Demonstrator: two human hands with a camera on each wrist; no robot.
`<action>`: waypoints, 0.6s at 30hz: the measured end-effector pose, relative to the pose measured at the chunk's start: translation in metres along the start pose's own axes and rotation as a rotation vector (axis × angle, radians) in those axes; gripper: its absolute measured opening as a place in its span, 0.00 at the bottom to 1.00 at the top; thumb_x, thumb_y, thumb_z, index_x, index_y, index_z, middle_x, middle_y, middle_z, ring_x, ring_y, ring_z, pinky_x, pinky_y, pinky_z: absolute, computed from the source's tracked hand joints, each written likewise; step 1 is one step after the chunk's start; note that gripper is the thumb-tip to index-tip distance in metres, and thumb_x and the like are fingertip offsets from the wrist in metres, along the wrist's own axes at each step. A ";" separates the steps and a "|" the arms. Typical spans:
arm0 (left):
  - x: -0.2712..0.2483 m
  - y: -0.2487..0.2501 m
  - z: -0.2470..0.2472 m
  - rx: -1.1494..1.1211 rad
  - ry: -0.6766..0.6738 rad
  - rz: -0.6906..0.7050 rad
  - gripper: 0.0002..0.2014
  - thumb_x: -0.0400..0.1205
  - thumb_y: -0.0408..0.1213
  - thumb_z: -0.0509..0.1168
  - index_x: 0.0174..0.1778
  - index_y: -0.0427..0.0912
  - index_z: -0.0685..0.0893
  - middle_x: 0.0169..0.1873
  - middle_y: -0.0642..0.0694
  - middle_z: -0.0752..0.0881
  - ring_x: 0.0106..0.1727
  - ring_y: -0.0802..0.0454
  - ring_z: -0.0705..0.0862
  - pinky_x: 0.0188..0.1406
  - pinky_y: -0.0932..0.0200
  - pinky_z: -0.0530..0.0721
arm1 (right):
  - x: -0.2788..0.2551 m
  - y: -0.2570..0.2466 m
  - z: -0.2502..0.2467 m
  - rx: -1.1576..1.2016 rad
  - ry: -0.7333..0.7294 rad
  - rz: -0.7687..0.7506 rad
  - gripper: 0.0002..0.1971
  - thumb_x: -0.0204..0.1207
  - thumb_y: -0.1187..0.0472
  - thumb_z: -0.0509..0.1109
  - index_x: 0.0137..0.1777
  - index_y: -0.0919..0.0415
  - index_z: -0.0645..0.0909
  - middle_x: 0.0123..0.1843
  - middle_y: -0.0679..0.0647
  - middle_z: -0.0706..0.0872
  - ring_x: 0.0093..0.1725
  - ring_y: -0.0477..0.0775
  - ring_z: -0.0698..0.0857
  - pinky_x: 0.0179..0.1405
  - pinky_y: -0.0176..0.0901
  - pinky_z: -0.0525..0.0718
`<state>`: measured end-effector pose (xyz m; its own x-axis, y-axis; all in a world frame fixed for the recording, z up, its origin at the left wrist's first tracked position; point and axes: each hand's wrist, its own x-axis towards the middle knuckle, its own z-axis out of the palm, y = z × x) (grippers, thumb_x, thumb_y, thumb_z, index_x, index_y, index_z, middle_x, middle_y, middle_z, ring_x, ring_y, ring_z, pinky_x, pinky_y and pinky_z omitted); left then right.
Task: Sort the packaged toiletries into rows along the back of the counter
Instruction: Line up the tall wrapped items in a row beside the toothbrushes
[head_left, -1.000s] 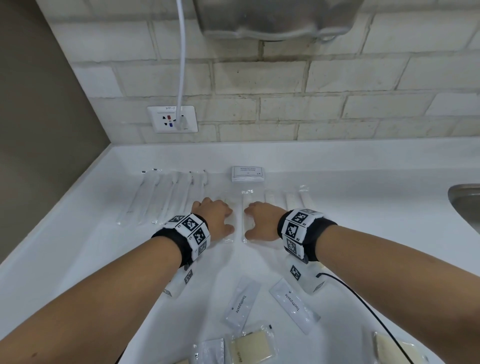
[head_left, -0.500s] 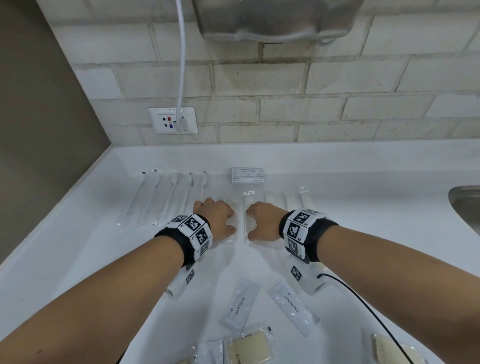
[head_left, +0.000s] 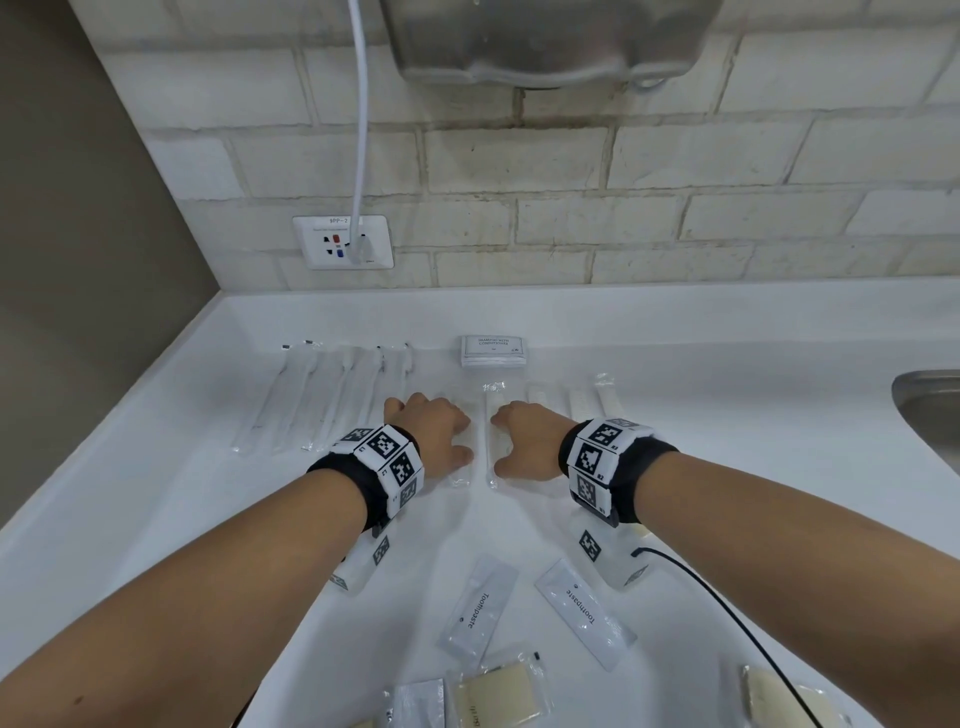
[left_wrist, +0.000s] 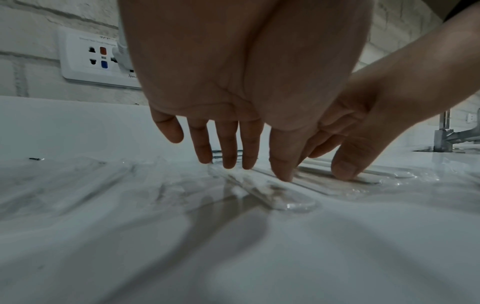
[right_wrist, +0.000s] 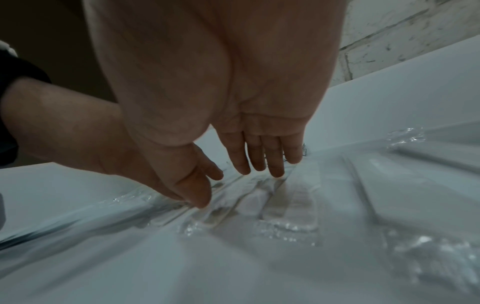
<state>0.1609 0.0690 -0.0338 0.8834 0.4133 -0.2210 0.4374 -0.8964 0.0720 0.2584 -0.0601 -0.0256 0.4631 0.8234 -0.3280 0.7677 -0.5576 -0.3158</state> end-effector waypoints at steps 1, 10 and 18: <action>0.000 0.000 -0.002 -0.007 0.002 0.000 0.19 0.78 0.52 0.62 0.61 0.50 0.84 0.57 0.54 0.84 0.65 0.46 0.74 0.56 0.50 0.62 | -0.002 0.001 -0.002 0.028 0.017 -0.014 0.34 0.75 0.55 0.70 0.79 0.63 0.66 0.79 0.57 0.69 0.77 0.58 0.71 0.75 0.47 0.72; -0.005 0.025 -0.010 0.015 0.015 0.095 0.27 0.78 0.58 0.63 0.72 0.54 0.78 0.72 0.56 0.78 0.73 0.47 0.69 0.68 0.48 0.61 | -0.017 0.032 -0.026 -0.049 0.055 0.071 0.34 0.73 0.54 0.71 0.80 0.52 0.66 0.77 0.52 0.72 0.74 0.56 0.74 0.72 0.51 0.76; -0.007 0.035 -0.001 0.058 -0.025 0.115 0.29 0.77 0.60 0.63 0.74 0.55 0.76 0.74 0.57 0.76 0.74 0.47 0.68 0.69 0.49 0.60 | -0.024 0.037 -0.013 -0.160 -0.017 0.099 0.29 0.74 0.47 0.70 0.73 0.60 0.75 0.73 0.54 0.79 0.71 0.60 0.78 0.71 0.54 0.76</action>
<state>0.1700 0.0343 -0.0290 0.9225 0.3036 -0.2383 0.3222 -0.9457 0.0423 0.2813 -0.0993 -0.0179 0.5333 0.7625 -0.3662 0.7799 -0.6109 -0.1362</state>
